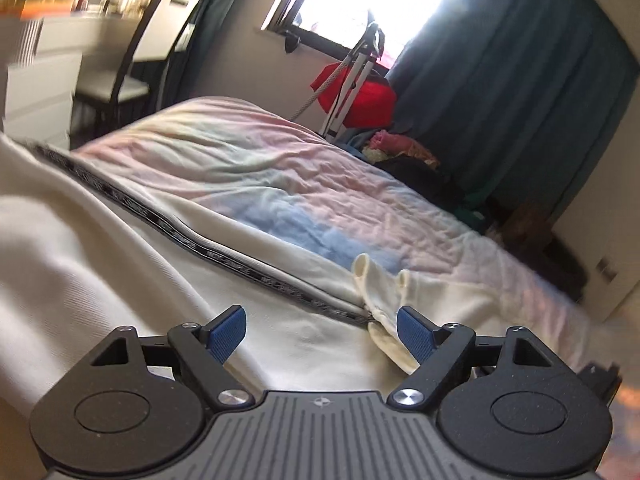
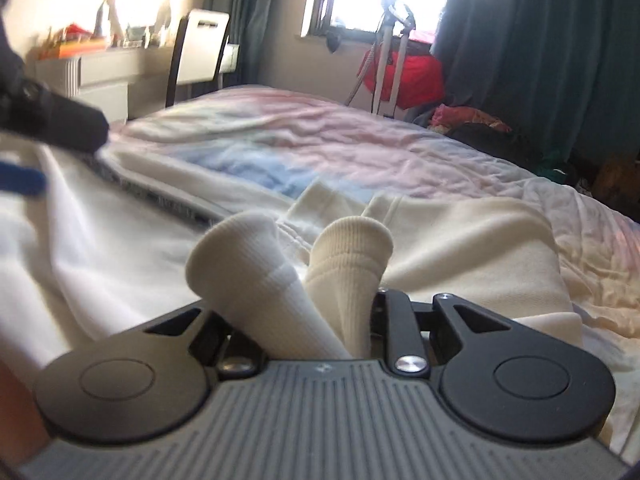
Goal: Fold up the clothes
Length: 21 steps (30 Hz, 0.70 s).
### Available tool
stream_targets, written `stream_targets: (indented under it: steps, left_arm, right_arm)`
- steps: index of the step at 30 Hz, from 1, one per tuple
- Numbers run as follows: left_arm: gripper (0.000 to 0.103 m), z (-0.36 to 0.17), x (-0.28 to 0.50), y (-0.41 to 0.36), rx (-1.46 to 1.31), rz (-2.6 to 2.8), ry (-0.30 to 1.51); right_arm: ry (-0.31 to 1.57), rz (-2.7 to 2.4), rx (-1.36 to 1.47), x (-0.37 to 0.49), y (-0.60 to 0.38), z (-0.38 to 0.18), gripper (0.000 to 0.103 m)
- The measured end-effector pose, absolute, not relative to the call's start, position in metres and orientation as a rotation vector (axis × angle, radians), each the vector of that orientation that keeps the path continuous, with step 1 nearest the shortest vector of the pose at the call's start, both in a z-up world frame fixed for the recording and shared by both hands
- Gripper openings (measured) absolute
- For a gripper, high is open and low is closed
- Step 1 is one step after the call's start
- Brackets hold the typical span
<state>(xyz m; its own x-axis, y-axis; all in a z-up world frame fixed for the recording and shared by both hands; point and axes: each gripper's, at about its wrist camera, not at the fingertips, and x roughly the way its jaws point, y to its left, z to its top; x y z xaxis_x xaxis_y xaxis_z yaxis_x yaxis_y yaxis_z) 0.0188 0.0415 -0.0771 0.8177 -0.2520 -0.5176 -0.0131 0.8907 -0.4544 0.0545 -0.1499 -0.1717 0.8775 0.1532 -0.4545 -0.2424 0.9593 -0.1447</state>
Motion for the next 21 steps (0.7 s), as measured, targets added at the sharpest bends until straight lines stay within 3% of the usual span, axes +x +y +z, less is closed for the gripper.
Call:
stream_targets:
  steps: [6, 13, 15, 16, 17, 21]
  left_arm:
    - [0.084, -0.082, 0.028, 0.057, -0.522, -0.125, 0.604]
    - [0.084, -0.082, 0.037, 0.067, -0.503, -0.092, 0.575]
    - [0.084, -0.079, 0.036, 0.07, -0.503, -0.094, 0.566]
    - [0.084, -0.078, 0.036, 0.072, -0.501, -0.096, 0.561]
    - [0.084, -0.076, 0.035, 0.073, -0.494, -0.096, 0.555]
    - [0.084, -0.068, 0.028, 0.079, -0.491, -0.091, 0.533]
  right_arm:
    - [0.343, 0.378, -0.268, 0.03, -0.104, -0.154, 0.022]
    - [0.476, 0.462, -0.208, 0.047, -0.087, -0.165, 0.028]
    - [0.541, 0.523, -0.124, 0.051, -0.095, -0.158, 0.045]
    - [0.578, 0.564, -0.073, 0.053, -0.099, -0.154, 0.067]
    - [0.614, 0.61, -0.017, 0.055, -0.105, -0.151, 0.082]
    - [0.653, 0.735, 0.213, 0.05, -0.135, -0.131, 0.081]
